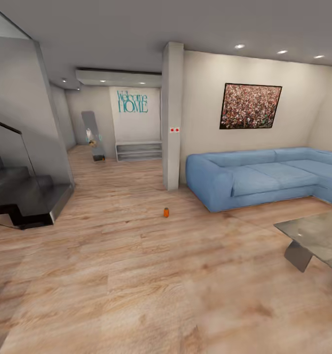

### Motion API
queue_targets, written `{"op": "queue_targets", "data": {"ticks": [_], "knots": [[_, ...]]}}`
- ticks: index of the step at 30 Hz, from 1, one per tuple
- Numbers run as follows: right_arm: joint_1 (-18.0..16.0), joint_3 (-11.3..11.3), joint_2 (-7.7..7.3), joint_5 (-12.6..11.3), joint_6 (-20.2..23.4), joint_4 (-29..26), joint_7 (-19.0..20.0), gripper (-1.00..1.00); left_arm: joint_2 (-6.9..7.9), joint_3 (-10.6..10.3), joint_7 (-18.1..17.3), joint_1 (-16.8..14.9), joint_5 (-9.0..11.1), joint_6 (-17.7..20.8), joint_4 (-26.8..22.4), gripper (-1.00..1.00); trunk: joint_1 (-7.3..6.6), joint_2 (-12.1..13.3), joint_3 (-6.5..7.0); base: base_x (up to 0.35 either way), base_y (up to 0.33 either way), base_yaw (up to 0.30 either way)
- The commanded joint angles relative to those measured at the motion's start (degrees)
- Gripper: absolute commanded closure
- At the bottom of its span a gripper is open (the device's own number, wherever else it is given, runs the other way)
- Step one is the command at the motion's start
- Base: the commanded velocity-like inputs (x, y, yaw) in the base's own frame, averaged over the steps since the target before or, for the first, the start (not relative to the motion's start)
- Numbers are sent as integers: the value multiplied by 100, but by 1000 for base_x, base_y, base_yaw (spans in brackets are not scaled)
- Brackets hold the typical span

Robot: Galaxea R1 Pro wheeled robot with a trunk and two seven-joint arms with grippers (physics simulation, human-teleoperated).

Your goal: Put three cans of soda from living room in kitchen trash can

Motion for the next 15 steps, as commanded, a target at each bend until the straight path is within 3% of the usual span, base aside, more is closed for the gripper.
{"op": "queue_targets", "data": {"ticks": [1, 3, 15], "knots": [[-11, 17, -33, 30, -30, -34, 30, -100, 33, -7, -30, -33, 5, -30, -33, -100, 0, 1, 0, 0, 0, 0], [-10, 23, -94, 66, -94, -66, 25, -100, 64, -11, -33, -46, 6, -52, -50, -100, 0, 1, 0, 0, 0, 0], [-10, 23, -94, 66, -153, -66, 25, -100, 64, -11, -33, -46, 6, -52, -50, -100, 0, 1, 0, 0, 0, 0]]}}
